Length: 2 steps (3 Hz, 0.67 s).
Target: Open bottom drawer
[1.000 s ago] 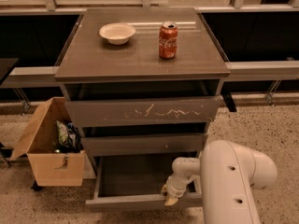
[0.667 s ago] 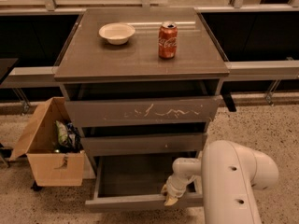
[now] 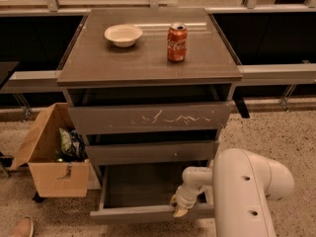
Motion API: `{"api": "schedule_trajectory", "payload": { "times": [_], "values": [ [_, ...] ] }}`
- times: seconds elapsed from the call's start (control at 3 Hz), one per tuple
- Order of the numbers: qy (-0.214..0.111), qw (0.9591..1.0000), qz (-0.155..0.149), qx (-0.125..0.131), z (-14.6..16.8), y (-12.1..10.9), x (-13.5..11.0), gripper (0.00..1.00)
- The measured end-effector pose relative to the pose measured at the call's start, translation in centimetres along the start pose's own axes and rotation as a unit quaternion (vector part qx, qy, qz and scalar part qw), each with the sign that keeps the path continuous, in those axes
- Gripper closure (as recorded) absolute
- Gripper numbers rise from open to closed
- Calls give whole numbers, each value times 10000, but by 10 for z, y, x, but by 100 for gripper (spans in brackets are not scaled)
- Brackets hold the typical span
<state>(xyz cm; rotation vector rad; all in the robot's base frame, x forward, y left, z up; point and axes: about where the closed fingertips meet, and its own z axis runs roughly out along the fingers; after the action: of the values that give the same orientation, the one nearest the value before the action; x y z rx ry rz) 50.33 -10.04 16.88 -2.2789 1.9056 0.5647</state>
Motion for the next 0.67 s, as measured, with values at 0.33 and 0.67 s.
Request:
{"api": "schedule_trajectory", "payload": {
  "times": [0.33,0.67],
  "values": [
    [0,10000,0,0,0,0,0,28],
    [0,10000,0,0,0,0,0,4]
  ]
}}
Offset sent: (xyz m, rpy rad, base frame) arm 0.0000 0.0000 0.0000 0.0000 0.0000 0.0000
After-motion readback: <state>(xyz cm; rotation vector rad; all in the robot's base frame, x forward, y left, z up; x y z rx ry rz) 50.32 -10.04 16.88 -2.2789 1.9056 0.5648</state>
